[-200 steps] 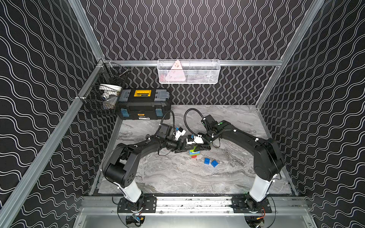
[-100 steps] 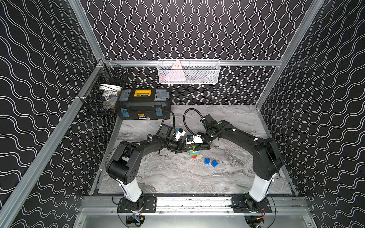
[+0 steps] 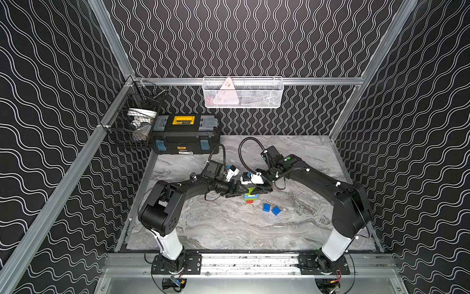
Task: Assemble a carrot with lego
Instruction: Assemble the lego brick with the lego brick.
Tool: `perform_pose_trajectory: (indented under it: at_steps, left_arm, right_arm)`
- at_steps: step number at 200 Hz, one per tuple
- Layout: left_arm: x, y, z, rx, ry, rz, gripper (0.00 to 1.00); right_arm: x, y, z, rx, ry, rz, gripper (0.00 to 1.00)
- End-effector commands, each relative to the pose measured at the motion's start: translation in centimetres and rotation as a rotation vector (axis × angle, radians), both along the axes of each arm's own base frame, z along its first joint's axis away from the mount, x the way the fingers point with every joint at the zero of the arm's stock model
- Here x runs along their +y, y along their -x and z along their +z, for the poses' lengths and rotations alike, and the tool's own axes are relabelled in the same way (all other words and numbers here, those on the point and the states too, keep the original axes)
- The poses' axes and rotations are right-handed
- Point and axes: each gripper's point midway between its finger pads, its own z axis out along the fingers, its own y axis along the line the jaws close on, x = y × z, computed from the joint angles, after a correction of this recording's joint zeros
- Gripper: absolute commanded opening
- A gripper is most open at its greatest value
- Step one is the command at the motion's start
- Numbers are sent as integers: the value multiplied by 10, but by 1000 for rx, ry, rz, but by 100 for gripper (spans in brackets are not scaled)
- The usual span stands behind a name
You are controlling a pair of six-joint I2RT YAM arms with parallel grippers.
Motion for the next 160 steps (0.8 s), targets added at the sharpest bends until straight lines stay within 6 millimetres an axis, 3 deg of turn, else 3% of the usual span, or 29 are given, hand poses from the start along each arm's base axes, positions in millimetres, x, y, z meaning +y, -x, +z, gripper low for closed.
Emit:
perform_pose_trajectory:
  at_steps: [1, 32, 60, 93, 160]
  left_arm:
    - [-2, -5, 5, -25, 7, 7, 75]
    - [-2, -5, 7, -25, 12, 8, 76]
    - [-2, -5, 7, -21, 16, 6, 76]
    - [-2, -5, 6, -19, 18, 7, 76]
    - [-2, -4, 5, -16, 18, 7, 76]
  right_arm:
    - [5, -3, 10, -4, -65, -19, 51]
    - [-5, -23, -9, -69, 23, -74, 50]
    - [0, -33, -8, -96, 3, -97, 49]
    - [3, -32, -8, -75, -6, -95, 48]
    - [-12, -28, -33, -57, 99, -92, 47]
